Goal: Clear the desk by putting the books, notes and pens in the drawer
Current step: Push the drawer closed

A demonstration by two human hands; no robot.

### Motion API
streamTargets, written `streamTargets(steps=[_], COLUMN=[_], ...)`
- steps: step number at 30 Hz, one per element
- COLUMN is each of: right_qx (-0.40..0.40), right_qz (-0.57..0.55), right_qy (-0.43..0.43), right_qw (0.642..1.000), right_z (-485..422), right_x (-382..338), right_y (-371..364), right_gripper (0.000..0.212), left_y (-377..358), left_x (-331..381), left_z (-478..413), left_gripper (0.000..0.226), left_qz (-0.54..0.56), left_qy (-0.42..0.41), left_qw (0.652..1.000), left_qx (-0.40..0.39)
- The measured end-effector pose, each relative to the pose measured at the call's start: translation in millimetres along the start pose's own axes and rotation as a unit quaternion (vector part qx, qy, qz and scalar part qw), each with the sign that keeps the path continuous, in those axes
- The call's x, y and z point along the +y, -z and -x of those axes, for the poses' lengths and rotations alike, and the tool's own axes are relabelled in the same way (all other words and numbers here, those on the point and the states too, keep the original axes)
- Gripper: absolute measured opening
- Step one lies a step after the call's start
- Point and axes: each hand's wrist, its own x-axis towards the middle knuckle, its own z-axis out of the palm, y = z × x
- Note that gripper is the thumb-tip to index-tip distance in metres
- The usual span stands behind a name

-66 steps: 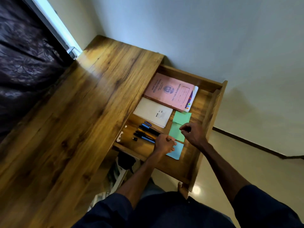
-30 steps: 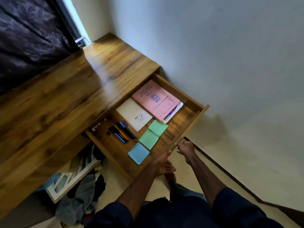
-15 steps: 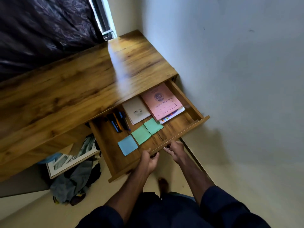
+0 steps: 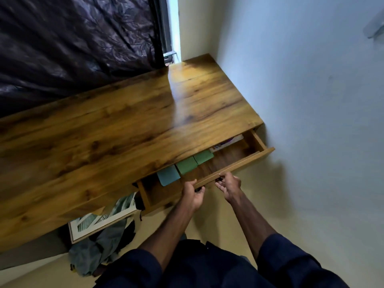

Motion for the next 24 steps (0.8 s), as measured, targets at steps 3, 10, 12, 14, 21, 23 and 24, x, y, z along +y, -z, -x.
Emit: streamTargets(steps=[3,10,12,14,21,23,24], right_qx=[0.007,0.02,0.021,0.014,0.041,0.039,0.038], right_qz=[-0.002,-0.021,-0.017,-0.007,0.008,0.013,0.014], right_qy=[0.008,-0.004,-0.003,0.009,0.027,0.029,0.03], right_qw=[1.0,1.0,1.0,1.0,0.999,0.999,0.999], right_z=[-8,-23,-27,-30,-40,-41,-40], right_x=[-13,-42,-47,-50,-47,-46,-46], right_y=[-33,-97,-109,-120,-126,-126,-126], right_gripper=[0.005,0.008,0.016,0.023,0.028,0.028,0.028], left_y=[-7,-30,-35,-41,-43,-42,-41], left_x=[28,82,91,99,103,104,105], left_z=[-18,-48,-51,-47,-51,-53,-51], left_gripper=[0.042,0.036,0.046,0.056,0.05,0.057,0.059], left_qz=[0.005,0.034,0.04,0.049,0.081,0.081,0.077], left_qy=[0.007,0.016,0.014,0.009,0.031,0.032,0.03], left_qw=[1.0,0.999,0.999,0.999,0.996,0.996,0.996], left_qx=[-0.015,-0.011,-0.01,-0.01,-0.012,-0.016,-0.017])
